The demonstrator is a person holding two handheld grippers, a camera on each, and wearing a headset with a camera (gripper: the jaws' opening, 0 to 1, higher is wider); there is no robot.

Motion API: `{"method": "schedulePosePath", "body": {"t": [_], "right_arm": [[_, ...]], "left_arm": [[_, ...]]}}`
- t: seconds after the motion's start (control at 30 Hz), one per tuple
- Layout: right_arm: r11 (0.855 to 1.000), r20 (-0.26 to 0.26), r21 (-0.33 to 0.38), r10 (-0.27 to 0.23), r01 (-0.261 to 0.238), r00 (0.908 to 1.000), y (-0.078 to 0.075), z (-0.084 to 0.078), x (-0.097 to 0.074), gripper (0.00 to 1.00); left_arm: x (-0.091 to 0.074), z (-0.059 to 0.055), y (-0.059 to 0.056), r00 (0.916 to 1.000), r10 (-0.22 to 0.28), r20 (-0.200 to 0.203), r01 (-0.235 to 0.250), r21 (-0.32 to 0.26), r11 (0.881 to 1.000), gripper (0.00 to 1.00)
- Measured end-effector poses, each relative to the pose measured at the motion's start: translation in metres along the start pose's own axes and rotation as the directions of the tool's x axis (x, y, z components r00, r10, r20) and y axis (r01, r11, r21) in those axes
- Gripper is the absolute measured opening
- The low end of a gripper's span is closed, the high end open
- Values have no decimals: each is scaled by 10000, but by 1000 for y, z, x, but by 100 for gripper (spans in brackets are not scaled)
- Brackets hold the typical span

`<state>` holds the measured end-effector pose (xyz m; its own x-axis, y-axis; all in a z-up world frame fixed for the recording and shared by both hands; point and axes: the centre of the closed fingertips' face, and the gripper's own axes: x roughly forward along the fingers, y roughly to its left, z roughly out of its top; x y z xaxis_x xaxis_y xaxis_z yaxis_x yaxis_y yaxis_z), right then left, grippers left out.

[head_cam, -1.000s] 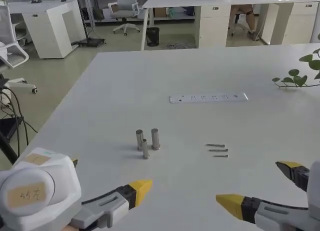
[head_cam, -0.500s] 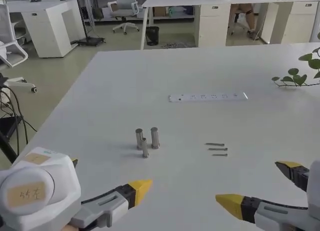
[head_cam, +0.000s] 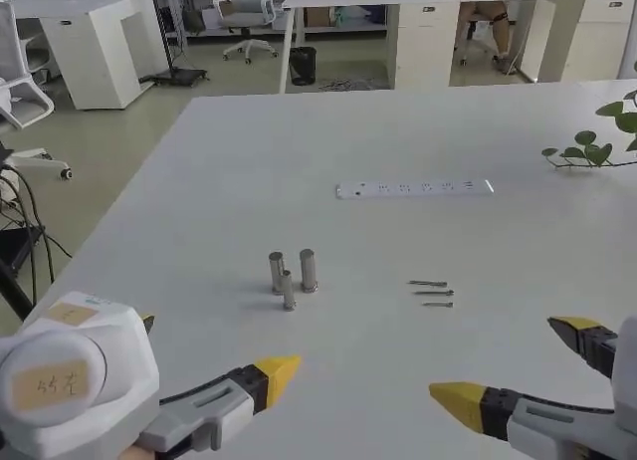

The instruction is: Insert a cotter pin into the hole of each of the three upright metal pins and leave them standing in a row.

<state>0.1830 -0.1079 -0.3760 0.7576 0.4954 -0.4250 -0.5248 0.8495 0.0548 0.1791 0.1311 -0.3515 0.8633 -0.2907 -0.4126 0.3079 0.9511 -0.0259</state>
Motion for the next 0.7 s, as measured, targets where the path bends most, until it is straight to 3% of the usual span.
{"method": "schedulePosePath", "body": {"t": [0.17, 0.4, 0.7], "right_arm": [[10000, 49, -8, 98, -98, 9999, 3, 0, 1, 91], [10000, 151, 11, 93, -94, 9998, 3, 3, 1, 87], [9998, 461, 20, 193, -194, 9988, 0, 6, 3, 80]], "left_arm": [[2, -1, 3, 10000, 10, 28, -10, -6, 10000, 84], [18, -1, 8, 9998, -190, -94, 192, 208, 9996, 75], [51, 0, 14, 9983, -566, -110, 569, 303, 9979, 62]]}}
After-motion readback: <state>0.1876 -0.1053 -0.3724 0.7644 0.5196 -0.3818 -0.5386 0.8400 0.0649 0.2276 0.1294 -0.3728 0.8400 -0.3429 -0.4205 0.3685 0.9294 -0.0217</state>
